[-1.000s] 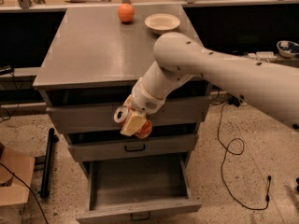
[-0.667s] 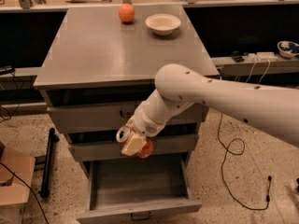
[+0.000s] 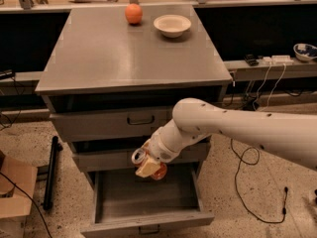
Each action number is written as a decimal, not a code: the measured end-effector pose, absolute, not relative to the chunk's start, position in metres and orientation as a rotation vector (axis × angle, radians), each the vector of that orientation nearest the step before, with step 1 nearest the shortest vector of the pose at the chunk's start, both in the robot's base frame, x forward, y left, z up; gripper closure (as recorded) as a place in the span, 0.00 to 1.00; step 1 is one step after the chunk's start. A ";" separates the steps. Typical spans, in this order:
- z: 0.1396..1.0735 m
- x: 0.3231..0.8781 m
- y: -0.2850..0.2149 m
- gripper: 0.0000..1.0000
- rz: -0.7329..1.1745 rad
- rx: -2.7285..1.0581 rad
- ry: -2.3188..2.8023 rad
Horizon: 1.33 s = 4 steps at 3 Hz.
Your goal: Place coke can into bottom drawer
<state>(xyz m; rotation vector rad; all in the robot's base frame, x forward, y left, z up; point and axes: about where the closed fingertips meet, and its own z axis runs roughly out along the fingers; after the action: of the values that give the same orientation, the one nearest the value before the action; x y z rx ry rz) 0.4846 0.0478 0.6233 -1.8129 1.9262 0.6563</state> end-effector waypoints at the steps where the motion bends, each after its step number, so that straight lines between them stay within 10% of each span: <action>1: 0.588 0.491 0.028 1.00 0.676 -1.753 1.937; 4: 0.491 0.487 0.039 1.00 0.693 -1.802 2.112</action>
Offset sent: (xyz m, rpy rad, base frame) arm 0.0058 -0.0164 -0.0299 0.0271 0.0039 -0.0324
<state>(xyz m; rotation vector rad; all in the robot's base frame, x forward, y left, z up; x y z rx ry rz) 0.4868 0.0386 0.4914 -1.8024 2.1125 0.6930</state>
